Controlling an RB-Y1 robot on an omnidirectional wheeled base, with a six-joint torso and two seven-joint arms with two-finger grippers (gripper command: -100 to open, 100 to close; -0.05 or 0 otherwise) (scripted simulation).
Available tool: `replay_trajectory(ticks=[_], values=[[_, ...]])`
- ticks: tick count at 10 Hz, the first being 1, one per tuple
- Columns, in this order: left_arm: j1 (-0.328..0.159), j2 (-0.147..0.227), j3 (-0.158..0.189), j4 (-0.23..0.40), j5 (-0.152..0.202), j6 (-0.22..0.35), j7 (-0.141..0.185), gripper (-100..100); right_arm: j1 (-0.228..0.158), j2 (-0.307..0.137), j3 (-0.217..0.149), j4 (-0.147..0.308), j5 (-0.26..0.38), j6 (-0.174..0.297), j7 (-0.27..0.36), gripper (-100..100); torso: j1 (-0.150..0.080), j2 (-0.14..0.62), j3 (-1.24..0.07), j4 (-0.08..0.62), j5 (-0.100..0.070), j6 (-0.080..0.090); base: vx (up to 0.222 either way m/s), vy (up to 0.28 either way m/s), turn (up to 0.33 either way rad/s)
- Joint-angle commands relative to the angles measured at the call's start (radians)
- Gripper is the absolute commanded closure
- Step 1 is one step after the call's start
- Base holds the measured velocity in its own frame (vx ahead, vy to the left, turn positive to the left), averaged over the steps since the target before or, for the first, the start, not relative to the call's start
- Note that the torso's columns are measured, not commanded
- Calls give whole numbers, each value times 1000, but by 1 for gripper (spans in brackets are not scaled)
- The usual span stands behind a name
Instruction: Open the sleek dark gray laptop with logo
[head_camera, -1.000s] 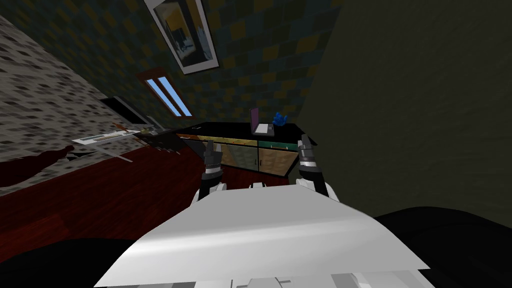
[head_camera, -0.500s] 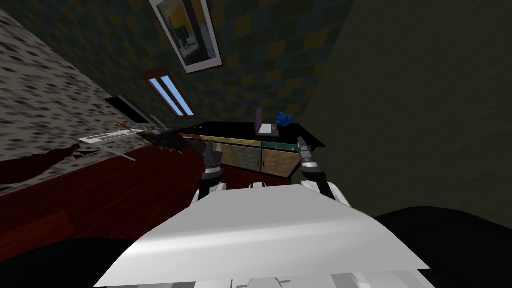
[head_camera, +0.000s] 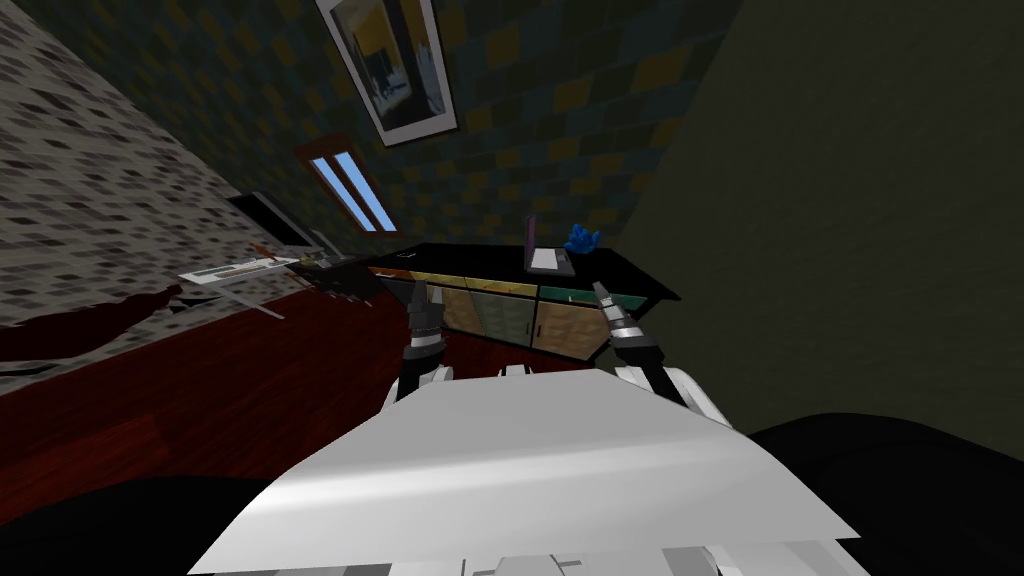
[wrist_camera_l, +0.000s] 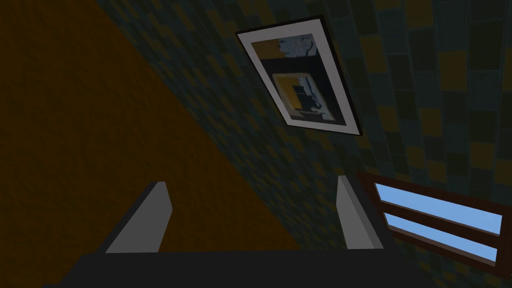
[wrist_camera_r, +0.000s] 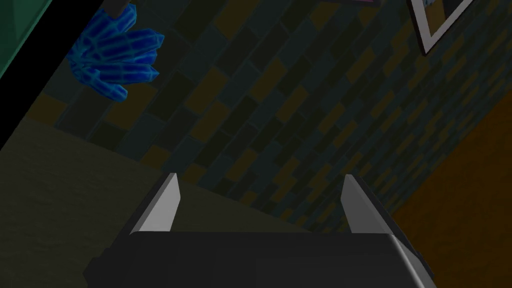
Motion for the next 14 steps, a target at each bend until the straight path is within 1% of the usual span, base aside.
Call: replay_trajectory(ticks=[1, 5, 8, 14], values=[[0, 0, 0, 0, 0, 0, 0, 0, 20, -48, -39, 18, 38, 47, 33, -100, -2, 0, 0, 0, 0, 0, 101, 151, 65], [0, 0, 0, 0, 0, 0, 0, 0, 60, -122, -101, 47, 102, 120, 88, -100, 0, 0, 0, 0, 0, 0, 112, 172, 61], [0, 0, 0, 0, 0, 0, 0, 0, 90, -186, -151, 74, 153, 178, 131, -100, -2, 2, 1, 0, -1, 0, 120, 166, 62], [0, 0, 0, 0, 0, 0, 0, 0, 148, -340, -250, 145, 256, 299, 217, -100, -1, 1, 1, 0, -1, 0, 122, 192, 62]])
